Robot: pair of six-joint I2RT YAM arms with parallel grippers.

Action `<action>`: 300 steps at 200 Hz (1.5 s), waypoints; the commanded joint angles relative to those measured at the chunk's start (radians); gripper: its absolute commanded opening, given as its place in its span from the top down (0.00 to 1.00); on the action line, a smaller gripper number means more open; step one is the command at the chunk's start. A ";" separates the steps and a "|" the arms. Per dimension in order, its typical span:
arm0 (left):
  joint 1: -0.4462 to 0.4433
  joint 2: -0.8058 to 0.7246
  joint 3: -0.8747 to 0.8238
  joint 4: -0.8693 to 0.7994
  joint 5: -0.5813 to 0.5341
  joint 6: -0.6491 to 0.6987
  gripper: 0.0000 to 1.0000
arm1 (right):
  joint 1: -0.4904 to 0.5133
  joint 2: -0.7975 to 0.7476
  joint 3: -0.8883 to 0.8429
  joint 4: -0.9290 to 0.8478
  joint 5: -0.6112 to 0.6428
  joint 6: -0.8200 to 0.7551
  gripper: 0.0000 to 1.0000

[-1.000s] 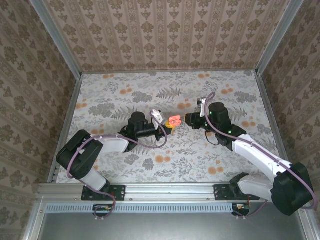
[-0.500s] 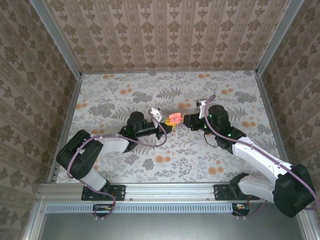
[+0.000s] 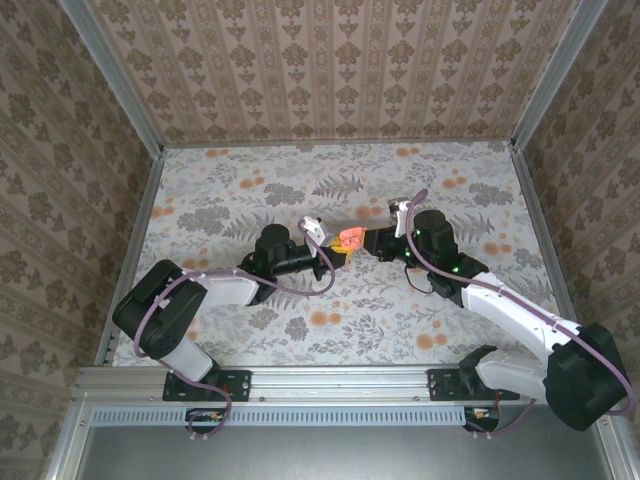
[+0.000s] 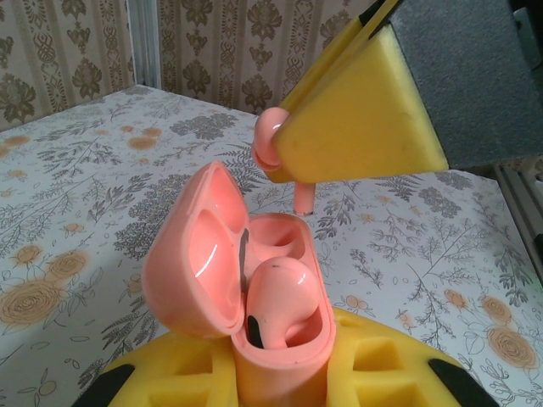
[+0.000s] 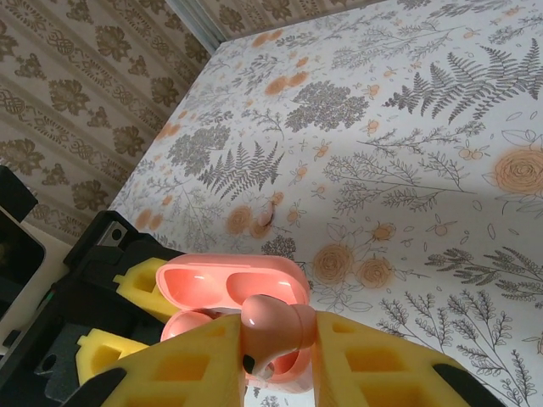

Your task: Insert the wireless bluetooth earbuds into the charging case

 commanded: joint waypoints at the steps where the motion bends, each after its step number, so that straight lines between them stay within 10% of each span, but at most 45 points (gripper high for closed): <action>1: -0.003 -0.015 0.019 0.012 0.013 0.000 0.84 | 0.008 0.012 0.029 0.034 -0.016 0.002 0.76; 300: -0.003 -0.063 0.022 0.007 0.013 0.003 0.84 | 0.030 0.033 0.056 0.006 -0.086 -0.045 0.66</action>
